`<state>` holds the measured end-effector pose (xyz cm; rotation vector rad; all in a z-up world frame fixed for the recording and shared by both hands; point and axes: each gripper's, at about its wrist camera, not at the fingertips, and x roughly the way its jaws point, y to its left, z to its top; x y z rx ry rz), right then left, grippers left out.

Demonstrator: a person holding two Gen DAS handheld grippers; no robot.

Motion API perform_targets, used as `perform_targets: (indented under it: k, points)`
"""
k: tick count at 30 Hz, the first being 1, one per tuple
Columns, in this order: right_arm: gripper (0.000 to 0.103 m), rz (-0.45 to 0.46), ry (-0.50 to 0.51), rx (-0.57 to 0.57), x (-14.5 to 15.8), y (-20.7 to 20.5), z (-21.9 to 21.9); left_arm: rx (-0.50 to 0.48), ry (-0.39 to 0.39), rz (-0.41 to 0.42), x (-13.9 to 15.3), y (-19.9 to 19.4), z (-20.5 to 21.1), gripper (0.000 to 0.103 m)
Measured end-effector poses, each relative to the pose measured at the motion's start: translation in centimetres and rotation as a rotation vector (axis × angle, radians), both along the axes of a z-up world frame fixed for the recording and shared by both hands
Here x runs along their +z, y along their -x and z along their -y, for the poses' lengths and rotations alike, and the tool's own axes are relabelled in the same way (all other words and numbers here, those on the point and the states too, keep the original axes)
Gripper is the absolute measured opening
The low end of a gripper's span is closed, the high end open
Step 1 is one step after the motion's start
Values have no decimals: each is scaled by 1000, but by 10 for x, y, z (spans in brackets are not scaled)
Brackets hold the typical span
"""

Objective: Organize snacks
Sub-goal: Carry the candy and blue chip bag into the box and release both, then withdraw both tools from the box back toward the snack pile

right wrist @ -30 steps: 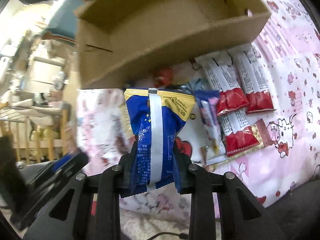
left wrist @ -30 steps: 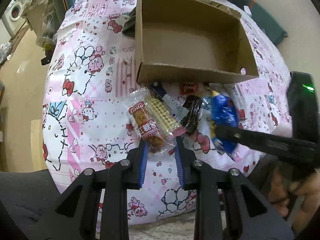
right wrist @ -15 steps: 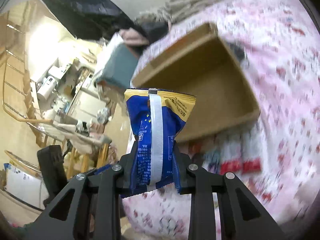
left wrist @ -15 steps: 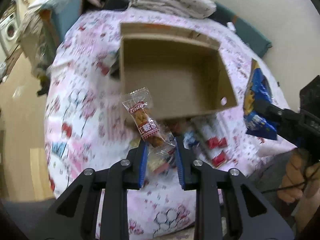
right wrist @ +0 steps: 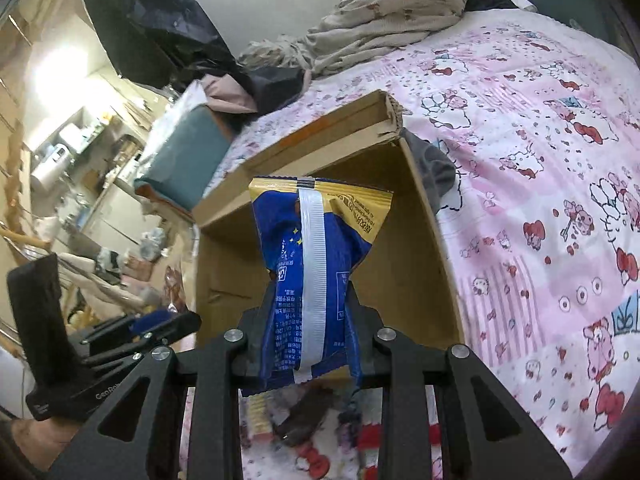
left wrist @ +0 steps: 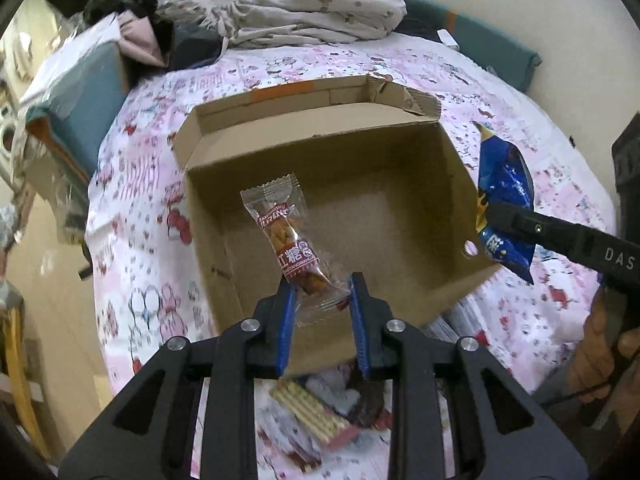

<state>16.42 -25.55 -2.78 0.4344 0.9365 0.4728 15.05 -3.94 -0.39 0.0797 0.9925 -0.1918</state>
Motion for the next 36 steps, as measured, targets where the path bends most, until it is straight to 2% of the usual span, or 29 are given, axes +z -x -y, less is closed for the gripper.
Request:
perform_targets:
  k: [4,11,18,22,24,26,27,28,29,31,32,33,34,36]
  points:
    - [30,-17,46,-2,-11,-9,-6,-16,-16,20,-14,-13,7,22]
    - [30,-86,123,1,-34,-15,-12,15,11,3,-36,-25,-2,23]
    - [31,-112,122,2,-40,-19,-15,46,59,-68,-52,-29,-8,25]
    - [31,-78,131,10,-35,-19,-17,48,60,-73,-53,-28,-6,25]
    - [33,-80,98,10,-34,-18,-15,43,55,-71,-52,-26,-4,25]
    - [33,-83,79,4,-34,-18,-14,42,50,-69,-52,-25,-3,26]
    - [33,-82,76,4,-33,-19,-14,42,50,-70,-51,-25,-3,32]
    - [33,-80,77,6,-33,-18,-15,43,50,-72,-51,-25,-3,44]
    - [37,-80,79,7,-32,-18,-15,44,54,-72,-51,-24,-2,50]
    - [59,-71,76,4,-30,-18,-16,51,64,-65,-49,-23,-4,70]
    - [76,-59,78,-6,-27,-17,-15,58,68,-60,-48,-23,-5,73]
    - [81,-44,76,-17,-26,-15,-13,64,76,-57,-46,-22,-6,77]
    - [81,-32,77,-22,-24,-14,-13,72,84,-54,-45,-21,-8,80]
    - [83,-24,87,-16,-22,-14,-14,85,105,-52,-42,-20,-12,80]
